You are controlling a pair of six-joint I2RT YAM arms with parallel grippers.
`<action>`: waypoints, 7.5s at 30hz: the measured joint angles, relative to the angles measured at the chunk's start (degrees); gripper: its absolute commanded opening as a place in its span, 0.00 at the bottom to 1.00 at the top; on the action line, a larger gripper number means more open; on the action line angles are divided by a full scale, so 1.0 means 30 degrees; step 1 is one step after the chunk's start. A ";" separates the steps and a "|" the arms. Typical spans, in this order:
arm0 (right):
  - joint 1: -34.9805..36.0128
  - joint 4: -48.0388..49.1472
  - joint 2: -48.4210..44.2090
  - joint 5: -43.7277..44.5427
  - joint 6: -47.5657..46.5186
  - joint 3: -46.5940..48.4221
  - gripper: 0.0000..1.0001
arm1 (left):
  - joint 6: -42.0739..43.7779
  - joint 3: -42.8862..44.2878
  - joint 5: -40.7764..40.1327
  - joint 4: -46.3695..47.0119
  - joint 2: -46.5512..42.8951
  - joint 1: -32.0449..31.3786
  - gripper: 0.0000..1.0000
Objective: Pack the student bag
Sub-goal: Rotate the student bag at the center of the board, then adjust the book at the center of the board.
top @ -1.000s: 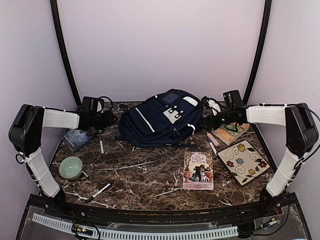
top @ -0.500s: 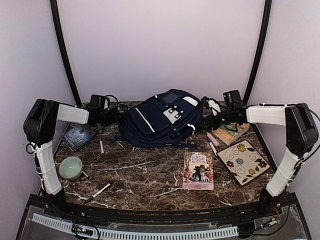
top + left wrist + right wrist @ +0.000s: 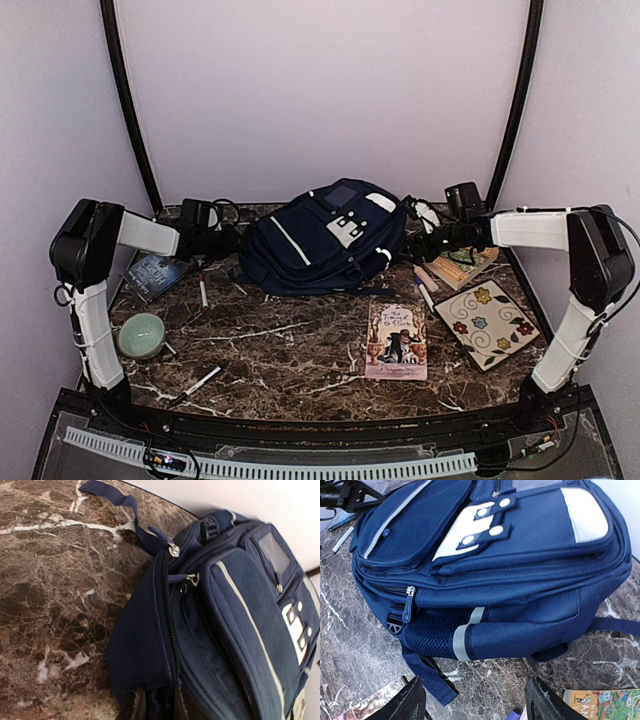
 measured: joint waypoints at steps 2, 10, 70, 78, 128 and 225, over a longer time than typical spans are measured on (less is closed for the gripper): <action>0.0000 -0.0007 0.0240 0.0066 0.0073 0.0000 0.68 | -0.0102 -0.0940 0.0168 0.0437 -0.0459 -0.0007 0.06; 0.0000 -0.0153 0.1326 0.1020 0.0648 0.0226 0.66 | -0.0124 -0.4342 0.0138 0.0619 -0.4087 -0.0401 0.00; -0.0911 -0.0743 -0.4779 -0.3024 0.1319 -0.1311 0.65 | 1.5693 -0.0991 -0.0984 -1.2131 -0.5064 -1.0127 0.37; -0.0896 0.0080 -0.4233 -0.3417 0.1282 -0.1537 0.65 | 1.5555 -0.0401 -0.1683 -1.1795 -0.4160 -1.0244 0.05; -0.0029 -0.5231 0.3483 -0.2674 0.5872 0.7599 0.60 | 0.8262 -0.0809 -0.4102 -0.5836 -0.5923 -1.3988 0.44; 0.3701 -0.6535 -0.1982 0.4830 -0.8393 -0.5457 0.23 | -0.3614 0.8721 0.7417 -0.6754 0.5989 -1.1533 0.52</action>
